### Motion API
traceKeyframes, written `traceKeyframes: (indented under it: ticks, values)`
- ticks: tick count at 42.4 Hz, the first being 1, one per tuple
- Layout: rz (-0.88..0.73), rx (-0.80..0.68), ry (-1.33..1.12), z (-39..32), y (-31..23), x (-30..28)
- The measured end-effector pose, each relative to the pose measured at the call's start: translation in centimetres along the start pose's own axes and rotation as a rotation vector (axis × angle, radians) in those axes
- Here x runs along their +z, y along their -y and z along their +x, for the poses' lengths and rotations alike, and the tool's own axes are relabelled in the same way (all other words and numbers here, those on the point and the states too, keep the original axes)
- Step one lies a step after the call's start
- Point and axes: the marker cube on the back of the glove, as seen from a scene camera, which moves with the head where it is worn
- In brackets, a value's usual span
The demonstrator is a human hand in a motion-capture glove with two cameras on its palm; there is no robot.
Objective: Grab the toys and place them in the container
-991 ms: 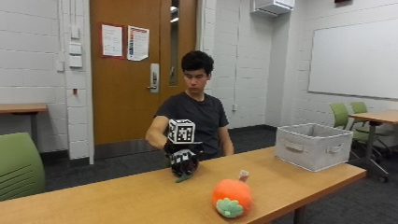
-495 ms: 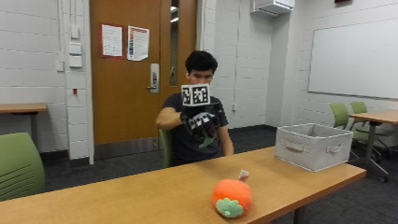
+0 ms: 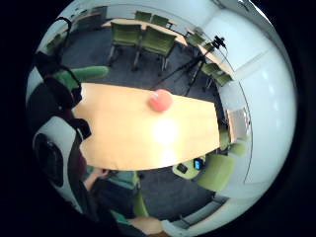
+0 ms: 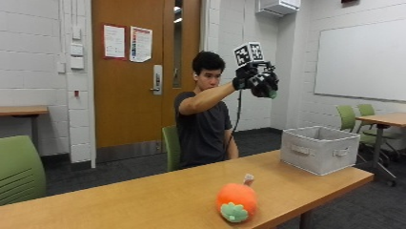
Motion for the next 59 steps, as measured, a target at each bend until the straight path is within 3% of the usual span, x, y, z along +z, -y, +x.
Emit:
traceKeyframes:
  ticks: [12,24,27,33,38,41,47,59]
  values:
    - [0.009,-0.282,0.056,-19.4,4.0,1.3]
    - [-0.036,-0.444,0.145,-30.7,6.2,5.0]
    - [-0.029,-0.514,0.129,-29.6,7.5,6.7]
    - [-0.044,-0.417,0.145,-26.8,10.1,9.7]
    - [-0.152,-0.602,0.126,-26.0,9.1,11.5]
    - [-0.251,-0.519,0.137,-28.1,7.9,12.3]
    - [-0.246,-0.394,0.124,-34.0,5.0,12.5]
    - [-0.202,-0.492,0.061,-22.8,5.2,10.8]
